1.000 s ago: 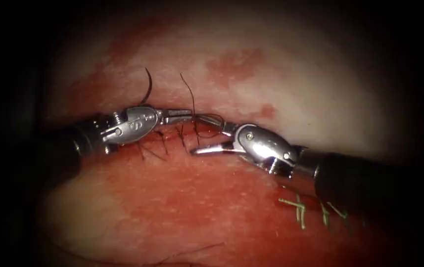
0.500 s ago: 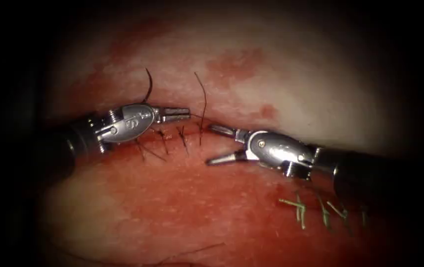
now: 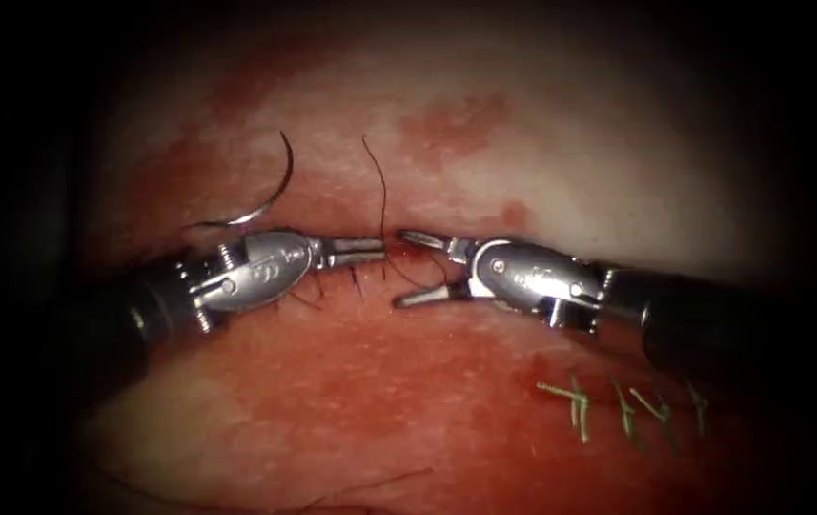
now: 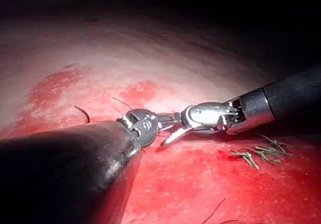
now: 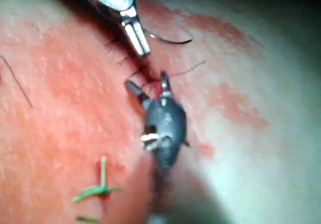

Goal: Wound Closure

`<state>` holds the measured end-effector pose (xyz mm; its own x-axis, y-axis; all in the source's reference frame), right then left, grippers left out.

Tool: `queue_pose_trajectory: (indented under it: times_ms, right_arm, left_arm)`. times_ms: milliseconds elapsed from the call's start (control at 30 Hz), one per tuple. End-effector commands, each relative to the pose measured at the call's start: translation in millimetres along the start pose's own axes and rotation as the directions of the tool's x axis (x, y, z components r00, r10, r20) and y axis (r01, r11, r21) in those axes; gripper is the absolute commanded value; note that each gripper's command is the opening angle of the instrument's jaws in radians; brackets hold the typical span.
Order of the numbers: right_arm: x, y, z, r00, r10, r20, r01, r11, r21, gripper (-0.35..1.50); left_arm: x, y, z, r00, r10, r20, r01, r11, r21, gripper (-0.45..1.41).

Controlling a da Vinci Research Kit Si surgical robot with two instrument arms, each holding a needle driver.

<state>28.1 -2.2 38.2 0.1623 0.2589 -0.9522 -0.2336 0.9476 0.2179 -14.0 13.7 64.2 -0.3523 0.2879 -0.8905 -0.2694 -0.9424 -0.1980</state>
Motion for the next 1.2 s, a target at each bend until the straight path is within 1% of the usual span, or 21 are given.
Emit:
queue_pose_trajectory:
  times_ms: [33, 67, 200, 233, 267, 367, 433, 467, 500, 533, 567, 600, 767, 900, 1067, 1200]
  right_arm:
    - [-0.2, 0.1, 1.0, 1.0, 0.0, -0.002, 0.0, 1.0, 0.0, 1.36]
    - [-0.1, 0.1, 1.0, 1.0, 0.0, -0.002, 0.0, 1.0, 0.001, 1.36]
    - [0.2, 0.5, 0.8, 1.0, 0.005, -0.002, -0.005, 1.0, 0.002, 1.36]
    - [0.4, 0.6, 0.6, 1.0, 0.012, -0.002, -0.012, 1.0, 0.004, 1.36]
    - [0.9, 0.4, -0.2, 1.0, 0.015, -0.005, -0.015, 1.0, 0.013, 1.38]
    - [1.2, -0.1, -1.4, 1.0, 0.014, -0.011, -0.014, 1.0, 0.028, 1.41]
    - [1.3, -0.2, -2.2, 1.0, 0.014, -0.013, -0.013, 0.999, 0.036, 1.41]
    - [1.5, 0.1, -2.9, 1.0, 0.016, -0.013, -0.016, 0.999, 0.04, 1.39]
    - [1.5, 0.3, -3.0, 1.0, 0.018, -0.013, -0.017, 0.999, 0.04, 1.33]
    - [1.6, 0.8, -3.1, 0.999, 0.033, -0.012, -0.032, 0.999, 0.042, 0.51]
    - [1.7, 1.1, -3.0, 0.998, 0.064, -0.011, -0.064, 0.997, 0.044, 0.05]
    - [1.9, 1.6, -2.7, 0.996, 0.092, -0.009, -0.091, 0.995, 0.041, -0.35]
    - [2.5, 3.1, -1.9, 0.993, 0.115, -0.003, -0.115, 0.993, 0.034, -0.35]
    - [2.5, 3.1, -1.4, 0.993, 0.115, -0.003, -0.115, 0.993, 0.03, -0.35]
    - [2.7, 2.9, -2.6, 0.993, 0.115, -0.006, -0.115, 0.993, 0.043, -0.35]
    - [2.7, 2.4, -2.9, 0.994, 0.113, -0.008, -0.112, 0.992, 0.048, -0.35]
  left_arm:
    - [0.6, 0.5, 0.4, 1.0, -0.001, -0.006, 0.001, 1.0, -0.006, -0.45]
    - [2.2, 2.3, -0.4, 1.0, 0.011, -0.007, -0.011, 1.0, -0.008, -0.45]
    - [3.8, 4.3, -1.3, 0.999, 0.032, -0.005, -0.032, 0.999, -0.011, -0.45]
    - [3.6, 4.3, -1.3, 0.999, 0.039, -0.006, -0.039, 0.999, -0.016, -0.45]
    - [2.4, 3.4, -1.3, 0.999, 0.042, 0.012, -0.042, 0.999, -0.003, -0.45]
    - [0.7, 2.5, -1.4, 0.998, 0.047, 0.029, -0.047, 0.999, 0.013, -0.45]
    - [-0.1, 2.3, -1.5, 0.998, 0.051, 0.031, -0.052, 0.999, 0.01, -0.45]
    - [-0.8, 2.5, -1.5, 0.998, 0.056, 0.036, -0.057, 0.998, 0.012, -0.45]
    - [-0.9, 2.6, -1.5, 0.998, 0.058, 0.038, -0.059, 0.998, 0.011, -0.45]
    - [-1.0, 2.9, -1.5, 0.997, 0.06, 0.041, -0.061, 0.998, 0.011, -0.45]
    - [-1.0, 3.0, -1.4, 0.997, 0.06, 0.042, -0.061, 0.998, 0.012, -0.45]
    - [-0.9, 3.0, -1.4, 0.997, 0.06, 0.044, -0.061, 0.998, 0.011, -0.45]
    - [-0.7, 2.7, -1.4, 0.997, 0.057, 0.044, -0.057, 0.998, 0.009, -0.45]
    - [-0.5, 2.4, -1.3, 0.997, 0.054, 0.049, -0.054, 0.999, 0.005, -0.45]
    - [-0.5, 1.5, -1.3, 0.997, 0.049, 0.053, -0.049, 0.999, 0.007, -0.45]
    - [-0.7, 0.8, -1.4, 0.997, 0.047, 0.057, -0.047, 0.999, 0.008, -0.45]
